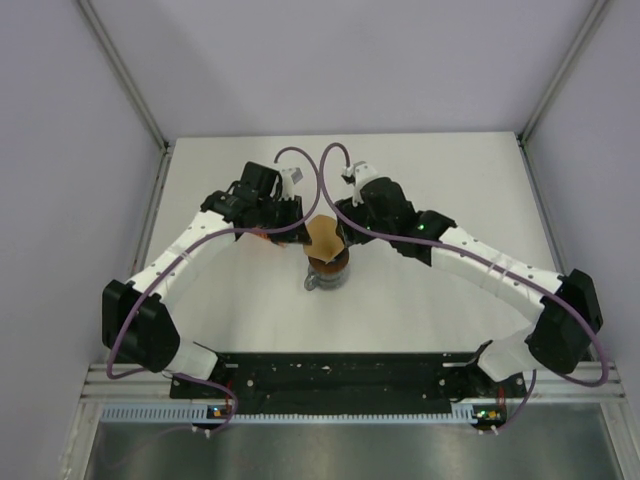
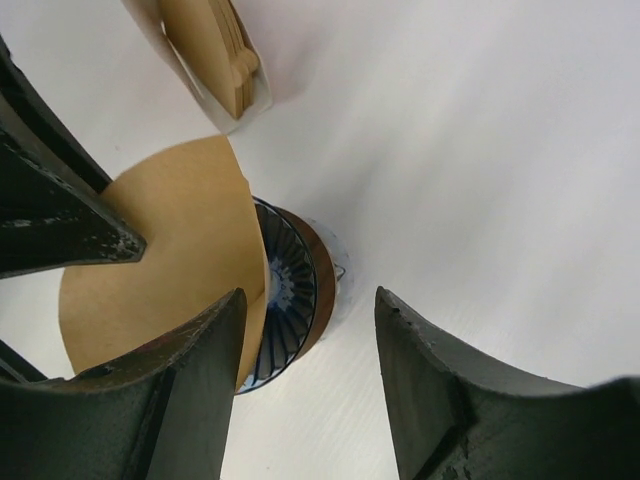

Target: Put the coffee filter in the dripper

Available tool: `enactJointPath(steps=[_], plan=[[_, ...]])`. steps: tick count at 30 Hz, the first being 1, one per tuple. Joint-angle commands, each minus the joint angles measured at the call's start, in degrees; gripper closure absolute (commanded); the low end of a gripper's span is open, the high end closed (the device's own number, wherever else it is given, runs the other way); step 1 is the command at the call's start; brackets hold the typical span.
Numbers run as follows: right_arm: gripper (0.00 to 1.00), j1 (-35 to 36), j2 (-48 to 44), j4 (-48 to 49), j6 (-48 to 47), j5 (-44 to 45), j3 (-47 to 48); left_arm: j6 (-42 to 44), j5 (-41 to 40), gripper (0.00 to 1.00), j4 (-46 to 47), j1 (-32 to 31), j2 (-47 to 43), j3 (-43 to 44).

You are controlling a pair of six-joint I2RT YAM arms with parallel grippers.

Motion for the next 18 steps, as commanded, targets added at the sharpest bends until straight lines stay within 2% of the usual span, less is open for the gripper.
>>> enactJointPath(steps=[1,18], plan=[[0.46,0.5,1.62,0.82,0.24,0.69,-0.54,0.67,0.11,0.75,1.38,-0.28,0.1,1.19],[0.46,0.59,4.44,4.42,-0.55,-1.34,-4.14,2.78,-2.17,0.71,3.05,-0.19,-0.07,-2.16]])
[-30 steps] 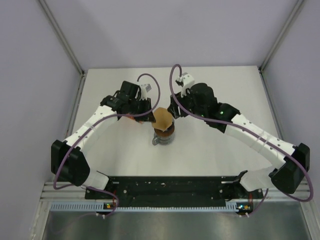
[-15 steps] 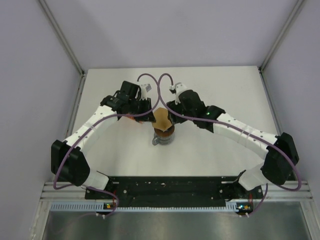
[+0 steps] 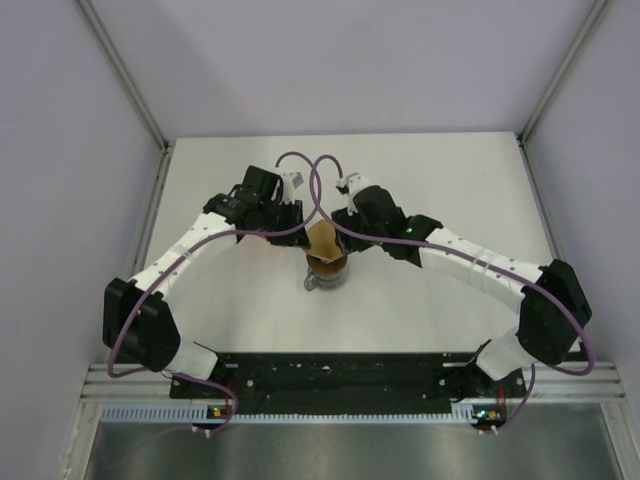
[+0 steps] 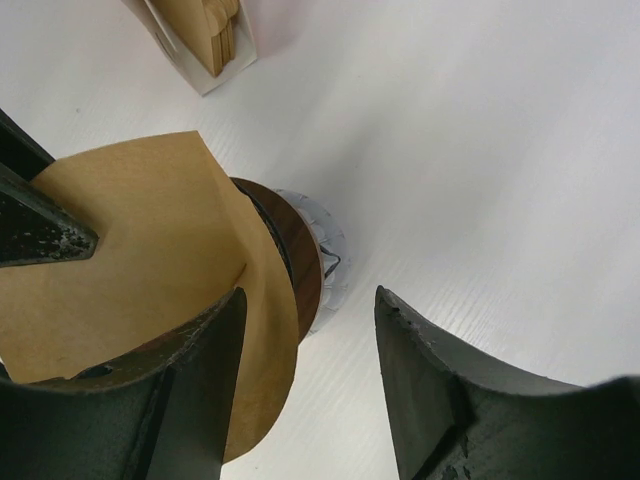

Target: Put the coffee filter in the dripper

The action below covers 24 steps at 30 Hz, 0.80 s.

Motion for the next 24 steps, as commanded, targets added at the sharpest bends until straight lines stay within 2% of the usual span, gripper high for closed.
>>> enactJointPath(steps=[1,19,24], plan=[[0.46,0.59,0.36,3.64,-0.57,-0.97,-1.54,1.82,-1.56,0.71,2.41,-0.3,-0.23,-0.32],[0.48,0.24,4.75,5.23,-3.74,-1.59,-0.84,6.03,-6.12,0.69,3.38,-0.74,-0.05,-1.02],[0.53,-0.2,5.1,4.43,-3.74,-0.97,-0.49,8.05,-8.16,0.68,3.56,-0.74,-0.31,-0.32]])
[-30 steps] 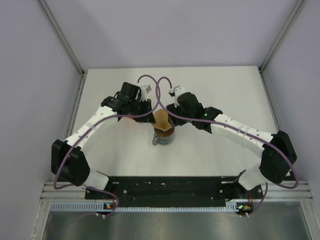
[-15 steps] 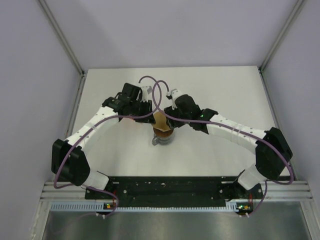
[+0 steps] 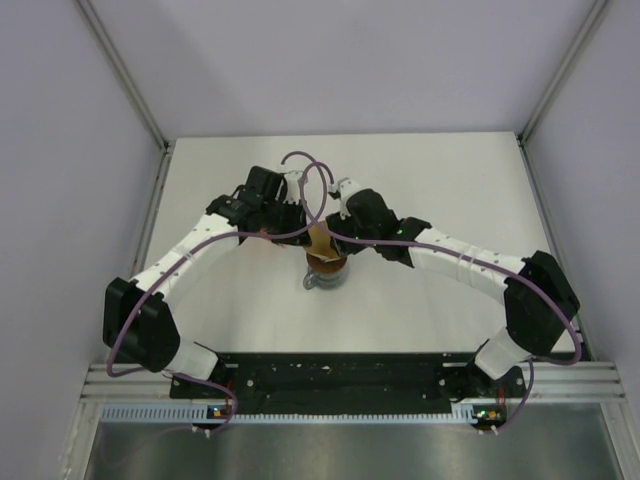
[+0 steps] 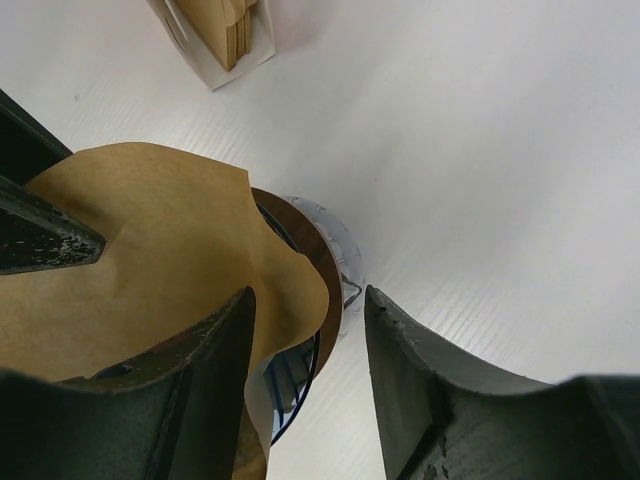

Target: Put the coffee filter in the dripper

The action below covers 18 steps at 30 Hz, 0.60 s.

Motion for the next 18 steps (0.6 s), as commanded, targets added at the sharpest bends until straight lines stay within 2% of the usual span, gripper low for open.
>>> enactJointPath(steps=[1,18], plan=[[0.54,-0.18,1.21,-1.01,-1.59,1.37,1.41,3.55,-4.16,0.68,1.2,0.27,-0.4,0.16],[0.54,-1.15,2.53,0.13,-3.35,-5.22,1.59,4.61,-0.29,0.65,2.69,1.23,-0.23,-1.86]])
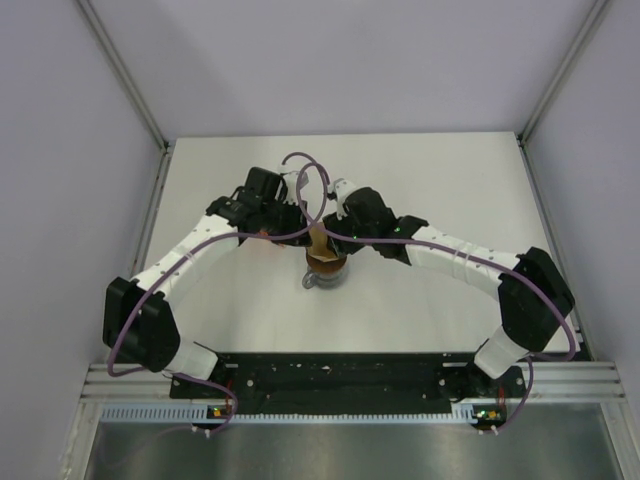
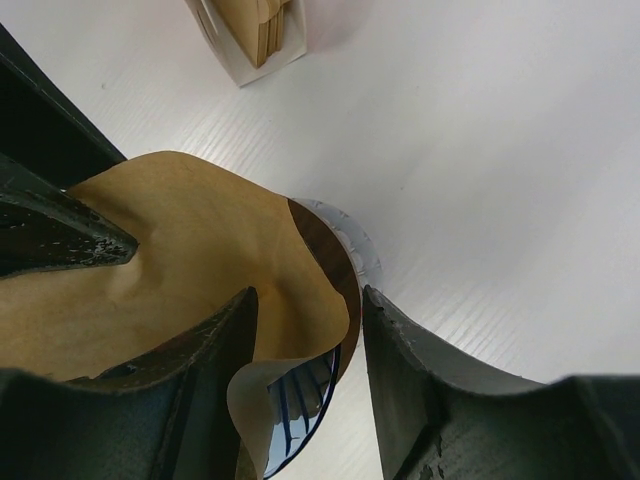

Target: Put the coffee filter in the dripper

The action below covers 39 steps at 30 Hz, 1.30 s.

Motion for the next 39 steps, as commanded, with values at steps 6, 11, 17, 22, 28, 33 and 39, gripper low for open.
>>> enactJointPath(steps=[6,11,17,22,28,33,39], plan=[[0.54,-0.56,-0.45,-1.4,-2.51,-1.68,0.84,2.01,1.69,0.59,-1.51,1.35,-0.75,2.87],[0.53,-0.65,-1.24,-1.4,-3.3,-2.57,1.63,1.22,4.15,0.52,-2.92,1.87,-1.11,5.51],[0.53,-0.56,-1.24,-1.4,-3.56,-3.27,2.34,0.43,7.23,0.49,-3.36,3.36,-1.28,8.33],[0.5,-0.03,-1.85,-1.48,-3.91,-3.62,3.83,0.16,7.58,0.48,-3.28,3.72,-1.28,8.24],[0.47,-0.03,-3.17,-1.57,-4.35,-3.44,5.06,-0.71,8.37,0.49,-3.1,3.37,-1.63,6.22],[0.46,-0.12,-3.17,-1.93,-4.44,-3.27,5.94,0.24,6.27,0.51,-3.18,2.84,-1.63,5.43],[0.44,-0.03,-4.49,-2.45,-5.14,-1.43,6.82,0.69,6.0,0.51,-3.36,2.93,-1.72,5.51]])
